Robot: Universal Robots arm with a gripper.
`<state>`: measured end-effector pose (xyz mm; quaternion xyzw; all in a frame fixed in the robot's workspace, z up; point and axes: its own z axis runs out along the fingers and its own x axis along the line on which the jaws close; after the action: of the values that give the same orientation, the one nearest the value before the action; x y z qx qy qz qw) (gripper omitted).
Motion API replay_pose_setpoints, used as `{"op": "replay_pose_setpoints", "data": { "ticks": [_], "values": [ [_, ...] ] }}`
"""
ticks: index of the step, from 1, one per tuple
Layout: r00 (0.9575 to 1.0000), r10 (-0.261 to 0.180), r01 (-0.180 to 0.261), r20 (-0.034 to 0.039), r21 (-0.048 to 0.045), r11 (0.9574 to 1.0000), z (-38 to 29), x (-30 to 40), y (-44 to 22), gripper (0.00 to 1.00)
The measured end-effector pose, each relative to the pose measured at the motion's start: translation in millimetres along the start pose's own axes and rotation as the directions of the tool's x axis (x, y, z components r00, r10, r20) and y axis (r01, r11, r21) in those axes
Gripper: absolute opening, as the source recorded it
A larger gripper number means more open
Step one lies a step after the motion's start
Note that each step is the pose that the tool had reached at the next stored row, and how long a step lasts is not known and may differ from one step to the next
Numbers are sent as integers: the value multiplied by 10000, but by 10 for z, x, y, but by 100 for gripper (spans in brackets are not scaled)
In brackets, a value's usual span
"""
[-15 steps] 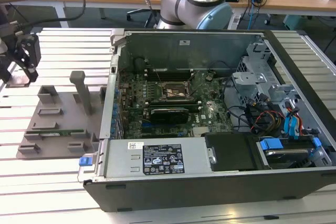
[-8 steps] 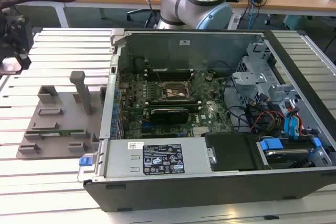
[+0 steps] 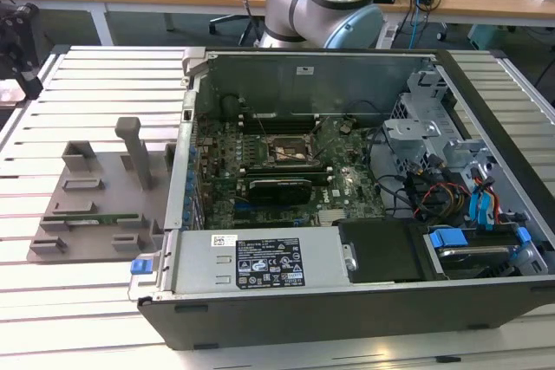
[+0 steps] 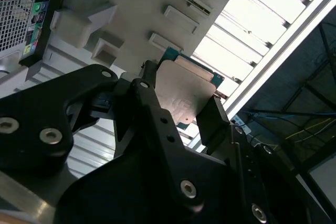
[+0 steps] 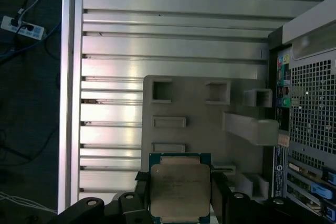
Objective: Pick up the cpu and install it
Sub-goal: 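Pick up the cpu and move it towards the insertion slot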
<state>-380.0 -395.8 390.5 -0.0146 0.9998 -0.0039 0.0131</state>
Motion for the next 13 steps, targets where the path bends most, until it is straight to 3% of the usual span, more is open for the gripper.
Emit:
{"op": "replay_pose_setpoints", "data": {
  "ticks": [5,13],
  "values": [
    [10000,1,-1,1,0,10000,5,-163,-4,55],
    [10000,0,0,-1,0,10000,13,-499,-15,55]
  ]
}}
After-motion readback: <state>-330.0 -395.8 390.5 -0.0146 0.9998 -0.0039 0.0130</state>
